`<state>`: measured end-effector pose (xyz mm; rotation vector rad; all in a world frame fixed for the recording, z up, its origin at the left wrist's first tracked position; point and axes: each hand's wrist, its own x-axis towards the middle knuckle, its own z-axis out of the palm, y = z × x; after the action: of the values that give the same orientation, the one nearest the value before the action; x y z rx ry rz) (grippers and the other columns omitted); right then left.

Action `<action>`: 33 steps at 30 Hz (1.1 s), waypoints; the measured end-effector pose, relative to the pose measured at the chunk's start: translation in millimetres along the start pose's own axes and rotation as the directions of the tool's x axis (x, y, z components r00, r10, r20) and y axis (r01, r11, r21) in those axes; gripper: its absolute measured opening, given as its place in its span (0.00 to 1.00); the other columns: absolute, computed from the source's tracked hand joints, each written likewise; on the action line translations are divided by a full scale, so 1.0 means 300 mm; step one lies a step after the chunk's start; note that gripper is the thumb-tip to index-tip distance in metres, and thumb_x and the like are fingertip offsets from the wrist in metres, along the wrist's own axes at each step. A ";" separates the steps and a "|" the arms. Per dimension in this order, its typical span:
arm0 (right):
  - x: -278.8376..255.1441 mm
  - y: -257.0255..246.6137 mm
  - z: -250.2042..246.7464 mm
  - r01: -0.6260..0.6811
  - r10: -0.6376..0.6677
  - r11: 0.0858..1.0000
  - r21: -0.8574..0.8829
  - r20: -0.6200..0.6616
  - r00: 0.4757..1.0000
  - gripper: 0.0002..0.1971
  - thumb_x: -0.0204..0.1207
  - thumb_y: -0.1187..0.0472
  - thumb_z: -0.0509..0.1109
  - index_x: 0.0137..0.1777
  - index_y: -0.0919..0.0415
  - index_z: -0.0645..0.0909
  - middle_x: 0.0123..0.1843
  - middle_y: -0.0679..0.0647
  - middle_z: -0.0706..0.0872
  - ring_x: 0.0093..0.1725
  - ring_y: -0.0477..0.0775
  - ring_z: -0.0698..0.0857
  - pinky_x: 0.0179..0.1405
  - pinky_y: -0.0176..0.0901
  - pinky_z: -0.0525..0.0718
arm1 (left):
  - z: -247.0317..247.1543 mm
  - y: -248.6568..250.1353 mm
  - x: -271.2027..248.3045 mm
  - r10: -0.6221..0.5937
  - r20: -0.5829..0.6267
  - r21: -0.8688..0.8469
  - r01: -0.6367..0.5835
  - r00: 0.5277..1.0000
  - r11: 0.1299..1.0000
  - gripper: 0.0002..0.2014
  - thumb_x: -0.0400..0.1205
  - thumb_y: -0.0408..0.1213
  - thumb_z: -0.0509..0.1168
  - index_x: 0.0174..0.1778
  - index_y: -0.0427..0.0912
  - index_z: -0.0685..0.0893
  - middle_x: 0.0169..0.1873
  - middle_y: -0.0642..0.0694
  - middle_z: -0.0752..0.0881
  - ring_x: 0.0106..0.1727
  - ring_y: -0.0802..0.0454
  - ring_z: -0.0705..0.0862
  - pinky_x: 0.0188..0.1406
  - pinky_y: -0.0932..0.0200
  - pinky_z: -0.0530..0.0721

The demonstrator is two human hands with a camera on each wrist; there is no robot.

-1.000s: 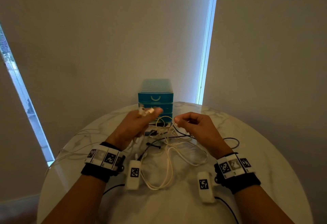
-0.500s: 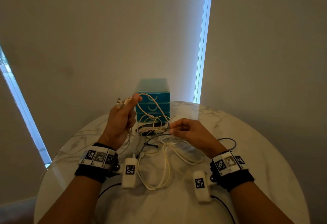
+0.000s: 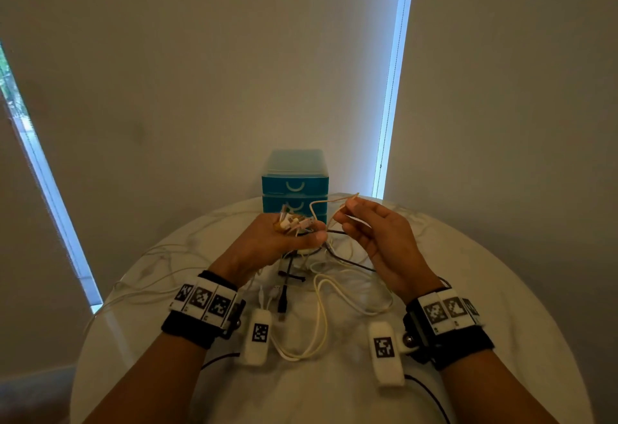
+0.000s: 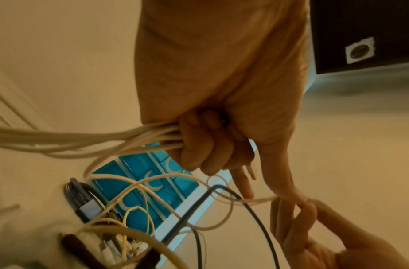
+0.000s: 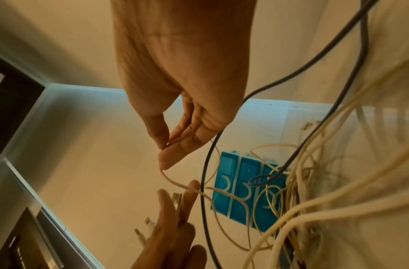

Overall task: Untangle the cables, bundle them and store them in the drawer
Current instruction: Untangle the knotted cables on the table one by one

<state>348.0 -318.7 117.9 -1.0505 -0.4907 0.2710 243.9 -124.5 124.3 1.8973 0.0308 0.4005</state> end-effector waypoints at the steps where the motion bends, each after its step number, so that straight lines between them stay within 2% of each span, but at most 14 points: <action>1: -0.001 0.004 0.004 -0.011 0.011 1.000 0.009 0.005 1.000 0.11 0.87 0.62 0.74 0.63 0.68 0.90 0.55 0.62 0.96 0.57 0.57 0.96 0.52 0.39 0.93 | 0.011 0.004 -0.001 0.026 0.012 0.028 -0.026 1.000 0.999 0.10 0.81 0.43 0.82 0.57 0.47 0.97 0.46 0.55 0.97 0.45 0.64 0.93 0.39 0.72 0.86; 3: 0.000 0.014 0.012 -0.021 0.020 1.000 0.002 0.019 1.000 0.12 0.88 0.62 0.73 0.65 0.68 0.89 0.57 0.62 0.96 0.59 0.58 0.96 0.52 0.39 0.93 | 0.028 0.004 -0.005 0.077 0.001 0.075 -0.077 0.997 0.994 0.09 0.81 0.42 0.82 0.55 0.45 0.97 0.48 0.52 0.97 0.51 0.59 0.94 0.49 0.66 0.90; 6: 0.008 0.026 0.012 -0.030 0.029 0.999 0.014 0.051 0.998 0.13 0.89 0.63 0.73 0.68 0.68 0.86 0.60 0.64 0.95 0.61 0.61 0.95 0.59 0.47 0.94 | 0.029 -0.012 0.003 0.102 -0.086 0.073 -0.095 0.991 0.993 0.06 0.82 0.44 0.81 0.51 0.48 0.97 0.46 0.51 0.97 0.49 0.58 0.94 0.49 0.64 0.91; 9: 0.021 0.058 -0.015 0.040 -0.023 0.953 -0.299 0.059 0.998 0.13 0.83 0.61 0.80 0.64 0.62 0.87 0.57 0.55 0.96 0.60 0.55 0.95 0.62 0.50 0.94 | 0.016 -0.010 0.008 0.083 -0.183 -0.056 -0.095 0.980 0.994 0.08 0.83 0.47 0.80 0.53 0.49 0.97 0.47 0.51 0.97 0.51 0.57 0.95 0.51 0.59 0.92; 11: 0.027 0.091 -0.037 0.122 -0.076 0.800 -0.587 0.102 0.992 0.10 0.80 0.59 0.84 0.59 0.55 0.91 0.54 0.49 0.97 0.57 0.48 0.95 0.62 0.47 0.93 | 0.000 -0.012 0.015 0.050 -0.267 -0.133 -0.088 0.963 0.987 0.10 0.84 0.46 0.79 0.54 0.44 0.96 0.37 0.56 0.95 0.39 0.62 0.93 0.41 0.65 0.88; 13: 0.033 0.101 -0.053 0.126 -0.080 0.760 -0.638 0.102 0.992 0.07 0.81 0.60 0.83 0.57 0.54 0.92 0.50 0.50 0.97 0.52 0.51 0.96 0.56 0.51 0.94 | -0.025 -0.023 0.023 0.001 -0.349 -0.210 -0.079 0.937 0.975 0.12 0.84 0.46 0.78 0.51 0.39 0.94 0.23 0.59 0.81 0.22 0.63 0.77 0.24 0.67 0.75; 15: 0.033 0.072 -0.065 0.073 -0.074 0.854 -0.515 0.018 0.997 0.07 0.82 0.61 0.81 0.58 0.57 0.92 0.49 0.54 0.97 0.49 0.59 0.97 0.44 0.53 0.95 | -0.063 -0.044 0.040 -0.059 -0.402 -0.332 -0.086 0.914 0.940 0.15 0.82 0.50 0.79 0.49 0.40 0.90 0.23 0.54 0.68 0.22 0.57 0.63 0.20 0.61 0.63; 18: 0.032 0.037 -0.109 0.044 -0.131 0.905 -0.423 -0.181 0.975 0.06 0.84 0.65 0.78 0.58 0.58 0.90 0.50 0.56 0.97 0.45 0.58 0.98 0.33 0.48 0.93 | -0.119 -0.057 0.050 -0.146 -0.474 -0.534 -0.151 0.868 0.832 0.15 0.80 0.51 0.80 0.56 0.46 0.91 0.23 0.55 0.65 0.22 0.58 0.59 0.18 0.63 0.57; 22: 0.058 0.079 -0.172 -0.045 -0.144 0.888 -0.457 -0.370 0.918 0.11 0.83 0.71 0.72 0.55 0.55 0.92 0.64 0.57 0.91 0.58 0.59 0.93 0.41 0.49 0.96 | -0.159 -0.052 0.047 -0.176 -0.460 -0.653 -0.197 0.870 0.731 0.10 0.85 0.49 0.75 0.58 0.49 0.92 0.24 0.55 0.63 0.24 0.59 0.57 0.24 0.59 0.52; 24: 0.059 0.089 -0.151 -0.014 -0.216 0.785 -0.620 -0.294 0.931 0.12 0.80 0.68 0.76 0.55 0.49 0.93 0.76 0.54 0.84 0.75 0.58 0.84 0.63 0.47 0.90 | -0.149 -0.053 0.042 -0.141 -0.409 -0.641 -0.174 0.902 0.747 0.12 0.82 0.51 0.78 0.56 0.49 0.93 0.25 0.54 0.62 0.25 0.57 0.55 0.25 0.57 0.51; 25: 0.053 0.086 -0.131 0.033 -0.264 0.712 -0.701 -0.223 0.938 0.13 0.80 0.66 0.78 0.58 0.48 0.92 0.83 0.50 0.78 0.80 0.53 0.79 0.69 0.37 0.81 | -0.136 -0.049 0.038 -0.108 -0.368 -0.620 -0.158 0.923 0.768 0.15 0.79 0.52 0.80 0.56 0.48 0.93 0.25 0.54 0.62 0.26 0.56 0.54 0.25 0.57 0.51; 27: 0.035 0.072 -0.078 0.151 -0.299 0.637 -0.755 -0.062 0.952 0.14 0.80 0.65 0.80 0.62 0.49 0.92 0.83 0.40 0.74 0.78 0.40 0.75 0.63 0.16 0.73 | -0.101 -0.031 0.031 -0.048 -0.290 -0.544 -0.124 0.956 0.830 0.23 0.77 0.55 0.82 0.59 0.42 0.90 0.25 0.53 0.61 0.25 0.55 0.55 0.23 0.57 0.53; 30: 0.016 0.105 -0.010 0.221 -0.158 0.764 -0.606 0.157 0.975 0.18 0.80 0.63 0.82 0.68 0.48 0.90 0.71 0.39 0.90 0.70 0.41 0.88 0.67 0.37 0.89 | -0.050 0.006 0.016 0.020 -0.188 -0.421 -0.099 0.982 0.901 0.25 0.80 0.52 0.78 0.59 0.31 0.91 0.25 0.49 0.61 0.25 0.53 0.55 0.21 0.58 0.55; 33: -0.005 0.143 0.047 0.158 -0.016 0.818 -0.553 0.254 0.967 0.21 0.82 0.60 0.82 0.73 0.46 0.87 0.68 0.43 0.91 0.63 0.47 0.92 0.53 0.44 0.94 | -0.021 0.027 -0.001 0.057 -0.121 -0.326 -0.094 0.991 0.941 0.26 0.81 0.50 0.77 0.55 0.26 0.88 0.24 0.45 0.64 0.24 0.51 0.57 0.21 0.58 0.58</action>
<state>340.3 -288.0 85.5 -1.5875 -0.8725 0.1683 240.5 -121.8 133.6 1.5457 -0.0345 0.5282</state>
